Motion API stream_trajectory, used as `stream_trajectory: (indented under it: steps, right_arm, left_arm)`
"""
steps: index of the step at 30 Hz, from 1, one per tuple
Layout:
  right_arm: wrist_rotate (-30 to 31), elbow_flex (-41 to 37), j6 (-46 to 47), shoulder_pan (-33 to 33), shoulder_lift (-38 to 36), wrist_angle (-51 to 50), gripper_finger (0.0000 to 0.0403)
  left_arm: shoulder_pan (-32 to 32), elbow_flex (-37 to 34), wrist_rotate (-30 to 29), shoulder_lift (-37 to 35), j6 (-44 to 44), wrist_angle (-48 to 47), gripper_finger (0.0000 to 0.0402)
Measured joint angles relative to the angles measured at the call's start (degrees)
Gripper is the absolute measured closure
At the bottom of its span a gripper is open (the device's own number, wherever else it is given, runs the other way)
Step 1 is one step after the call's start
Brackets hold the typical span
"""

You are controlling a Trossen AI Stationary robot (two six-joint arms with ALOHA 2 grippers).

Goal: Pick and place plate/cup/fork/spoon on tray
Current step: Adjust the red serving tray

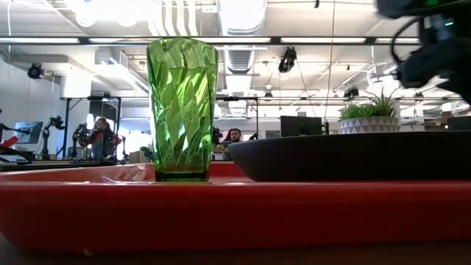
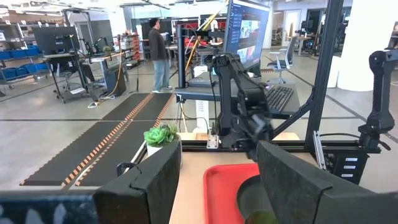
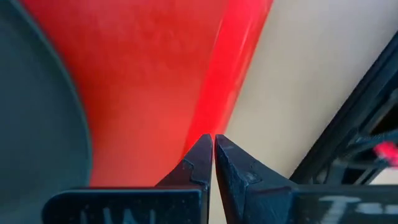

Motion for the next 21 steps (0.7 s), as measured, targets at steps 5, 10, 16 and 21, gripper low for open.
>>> stream_trajectory:
  steps: [5, 10, 16, 21]
  right_arm:
    - [0.01, -1.9, 10.35, 8.26, 0.95, 1.36, 0.0394]
    - [0.02, -1.93, 16.8, 13.33, 2.6, 2.17, 0.0394]
    - [0.02, -1.97, 20.15, 16.57, 5.06, 2.63, 0.0394]
    - [0.04, -2.1, 20.1, 17.42, 7.28, 3.4, 0.0394]
  left_arm:
    - [0.01, 0.0, 0.21, 0.0, 0.0, 0.03, 0.0207]
    - [0.0, 0.0, 0.33, 0.0, 0.0, 0.06, 0.0207]
    - [0.0, 0.0, 0.4, 0.0, 0.0, 0.07, 0.0207]
    - [0.02, 0.0, 1.9, 0.0, 0.0, 0.07, 0.0207]
